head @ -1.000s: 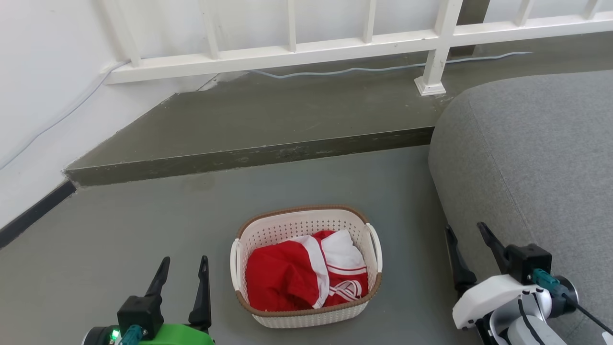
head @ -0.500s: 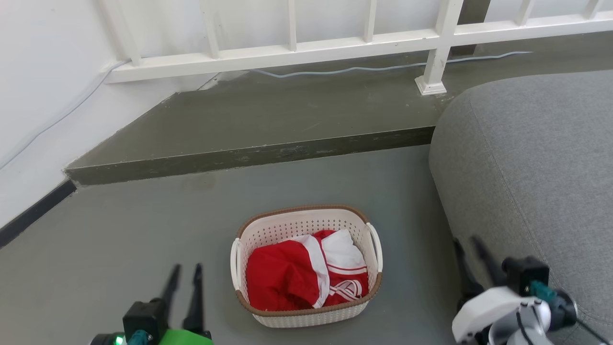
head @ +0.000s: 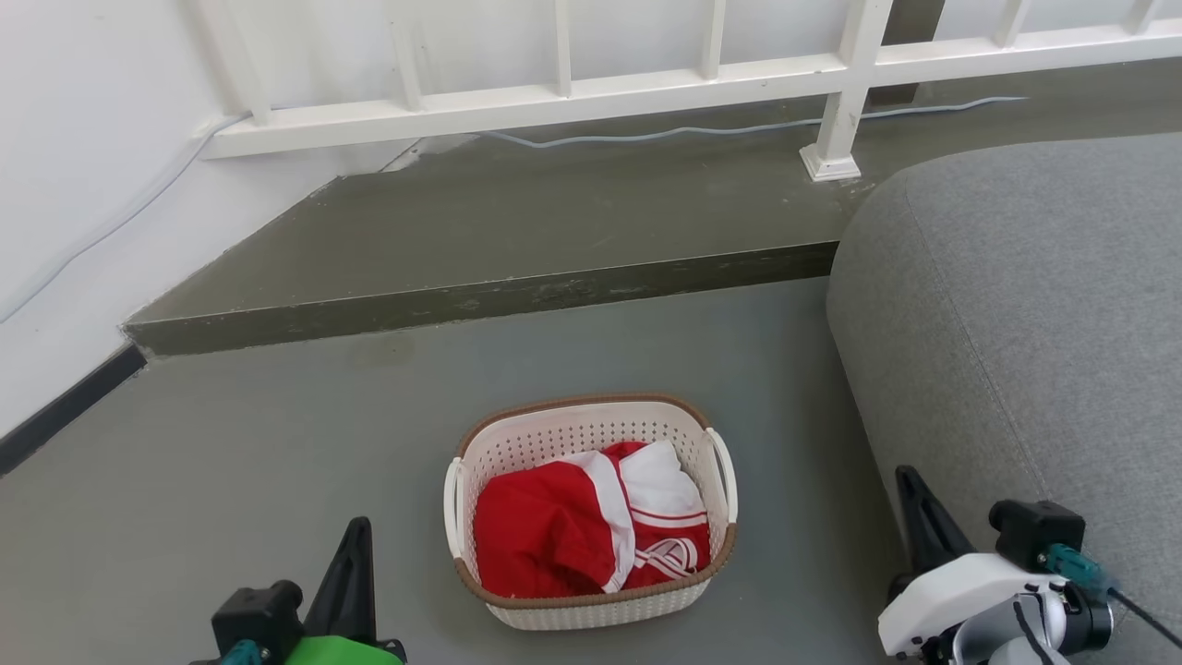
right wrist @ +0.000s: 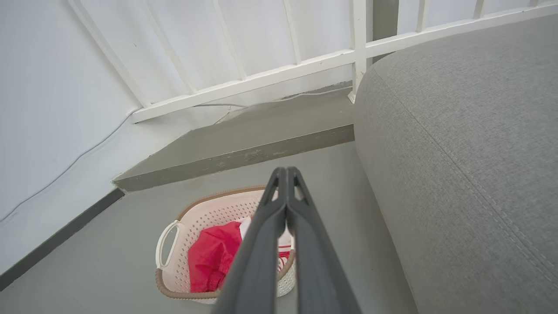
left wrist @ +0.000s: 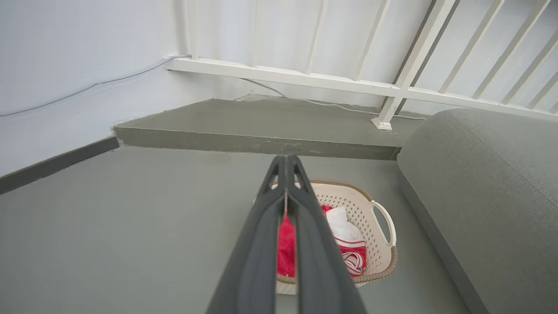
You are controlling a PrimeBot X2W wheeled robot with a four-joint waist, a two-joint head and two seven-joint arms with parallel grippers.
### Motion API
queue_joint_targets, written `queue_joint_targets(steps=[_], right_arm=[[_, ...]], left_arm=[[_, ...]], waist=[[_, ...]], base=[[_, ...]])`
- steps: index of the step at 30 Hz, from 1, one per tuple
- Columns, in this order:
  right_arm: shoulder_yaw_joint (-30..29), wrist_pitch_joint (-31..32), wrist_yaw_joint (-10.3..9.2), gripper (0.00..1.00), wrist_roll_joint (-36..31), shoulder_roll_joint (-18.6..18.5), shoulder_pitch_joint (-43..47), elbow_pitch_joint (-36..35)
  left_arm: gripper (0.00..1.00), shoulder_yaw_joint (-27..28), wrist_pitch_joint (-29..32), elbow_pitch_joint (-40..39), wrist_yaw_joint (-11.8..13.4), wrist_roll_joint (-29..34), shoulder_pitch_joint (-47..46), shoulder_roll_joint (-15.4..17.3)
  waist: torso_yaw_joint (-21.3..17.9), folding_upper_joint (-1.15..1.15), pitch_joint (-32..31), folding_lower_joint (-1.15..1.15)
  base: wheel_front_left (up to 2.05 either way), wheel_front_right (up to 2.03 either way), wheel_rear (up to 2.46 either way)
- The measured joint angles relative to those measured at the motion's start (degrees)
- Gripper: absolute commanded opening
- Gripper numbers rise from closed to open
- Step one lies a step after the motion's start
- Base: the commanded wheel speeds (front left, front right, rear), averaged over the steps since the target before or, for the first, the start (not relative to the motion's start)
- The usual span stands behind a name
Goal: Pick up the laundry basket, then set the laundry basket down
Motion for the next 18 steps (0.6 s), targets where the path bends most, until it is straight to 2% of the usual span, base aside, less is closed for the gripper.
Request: queue_joint_targets(steps=[18], right_arm=[[-4.5, 3.7, 2.09, 0.0, 14.2, 1.3, -0.4, -0.7]], left_arm=[[0.0, 3.7, 3.5, -0.2, -1.6, -14.8, -0.1, -0.3]], waist=[[-0.1, 0.0, 0.3, 0.0]], base=[[0.0, 0.0, 0.0]])
